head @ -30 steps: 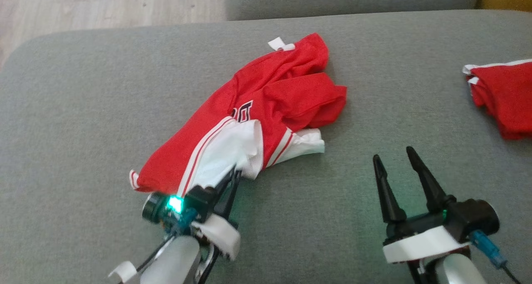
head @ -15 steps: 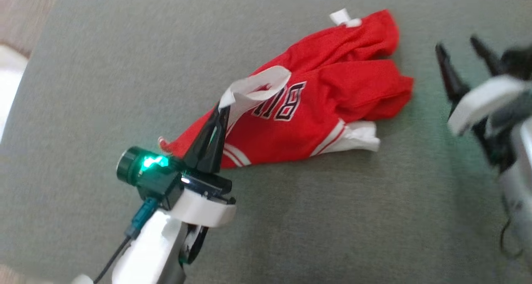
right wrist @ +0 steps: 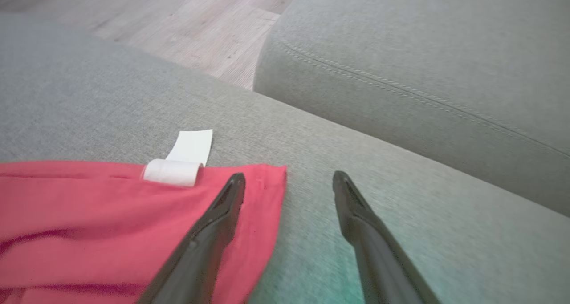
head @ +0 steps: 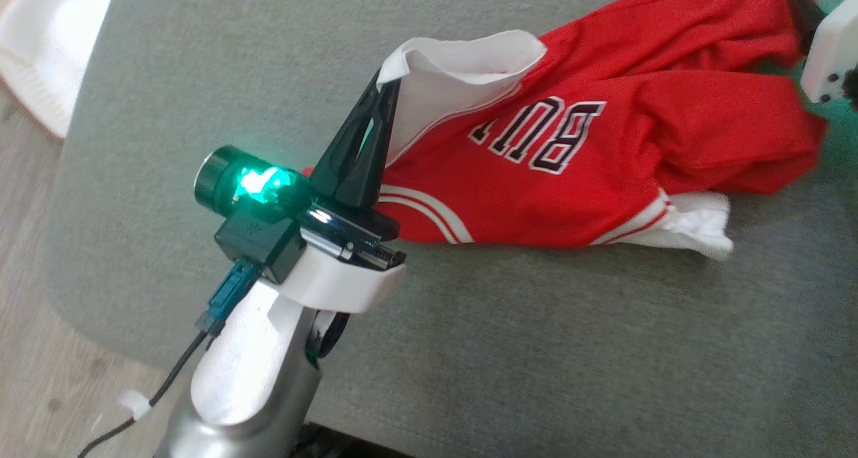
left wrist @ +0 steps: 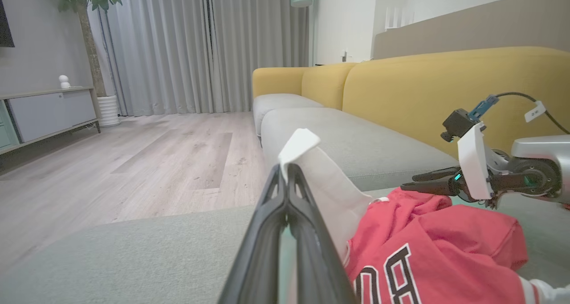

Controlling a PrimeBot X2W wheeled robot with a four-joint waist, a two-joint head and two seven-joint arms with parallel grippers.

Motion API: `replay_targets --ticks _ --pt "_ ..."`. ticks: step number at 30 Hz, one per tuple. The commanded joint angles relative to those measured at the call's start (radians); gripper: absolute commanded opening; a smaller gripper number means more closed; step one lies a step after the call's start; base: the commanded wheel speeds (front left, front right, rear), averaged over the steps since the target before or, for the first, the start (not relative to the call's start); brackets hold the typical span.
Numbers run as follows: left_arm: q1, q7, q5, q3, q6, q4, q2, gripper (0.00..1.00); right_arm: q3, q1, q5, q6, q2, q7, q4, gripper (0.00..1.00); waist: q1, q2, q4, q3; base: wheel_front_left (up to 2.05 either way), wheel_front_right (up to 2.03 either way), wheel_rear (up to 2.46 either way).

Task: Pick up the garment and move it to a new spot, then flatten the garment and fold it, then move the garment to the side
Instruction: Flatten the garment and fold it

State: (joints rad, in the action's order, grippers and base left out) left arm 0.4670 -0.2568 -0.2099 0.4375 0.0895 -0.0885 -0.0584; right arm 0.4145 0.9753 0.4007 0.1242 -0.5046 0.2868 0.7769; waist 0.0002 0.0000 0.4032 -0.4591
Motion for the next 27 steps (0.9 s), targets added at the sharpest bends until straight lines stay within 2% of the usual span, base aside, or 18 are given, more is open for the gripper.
replay_targets --ticks 1,5,6,7,8,12,16,20,22,27 --pt "0.03 -0.005 0.01 -0.042 0.003 0.038 -0.011 0.0 0.022 0.023 0.003 0.007 -0.015 0.005 -0.012 1.0 -0.0002 0.0 0.034 -0.03 0.0 0.0 0.0" --pt "0.043 -0.005 0.018 -0.05 0.012 0.039 -0.003 0.0 0.076 0.057 0.019 0.007 -0.034 0.023 0.05 1.0 -0.0002 0.0 0.059 -0.045 0.0 0.0 0.0" --pt "0.045 -0.005 0.02 -0.052 0.014 0.039 -0.002 0.0 0.087 0.063 0.029 0.007 -0.036 0.025 0.06 0.81 -0.0002 0.0 0.063 -0.048 0.0 0.0 0.0" --pt "0.047 -0.005 0.023 -0.054 0.015 0.038 -0.001 0.0 0.1 0.068 0.04 0.007 -0.037 0.026 0.067 0.29 -0.0002 0.0 0.066 -0.051 0.0 0.0 0.0" --pt "0.048 -0.005 0.026 -0.057 0.016 0.037 0.0 0.0 0.113 0.073 0.05 0.007 -0.039 0.022 0.07 0.0 -0.0002 0.0 0.067 -0.053 0.0 0.0 0.0" --pt "0.055 -0.005 0.04 -0.083 0.02 0.032 0.002 0.0 0.156 0.097 0.076 0.007 -0.048 -0.04 0.072 0.0 -0.0002 0.0 0.058 -0.053 0.0 0.0 0.0" --pt "0.071 -0.005 0.06 -0.135 0.024 0.029 -0.014 0.0 0.176 0.111 0.1 0.007 -0.043 -0.152 0.07 0.0 -0.0002 0.0 0.025 -0.02 0.0 0.0 0.0" --pt "0.098 -0.005 0.082 -0.205 0.026 0.039 -0.059 0.0 0.17 0.113 0.142 0.007 -0.022 -0.284 0.059 0.0 -0.0002 0.0 -0.032 0.04 0.0 0.0 0.0" --pt "0.106 -0.005 0.085 -0.222 0.027 0.042 -0.074 0.0 0.171 0.11 0.158 0.007 -0.018 -0.305 0.053 0.0 -0.0002 0.0 -0.048 0.057 0.0 0.0 0.0" --pt "0.16 -0.005 0.099 -0.289 0.032 0.047 -0.16 0.0 0.178 0.078 0.257 0.007 -0.012 -0.393 -0.005 0.0 -0.0002 0.0 -0.135 0.162 0.0 0.0 0.0"
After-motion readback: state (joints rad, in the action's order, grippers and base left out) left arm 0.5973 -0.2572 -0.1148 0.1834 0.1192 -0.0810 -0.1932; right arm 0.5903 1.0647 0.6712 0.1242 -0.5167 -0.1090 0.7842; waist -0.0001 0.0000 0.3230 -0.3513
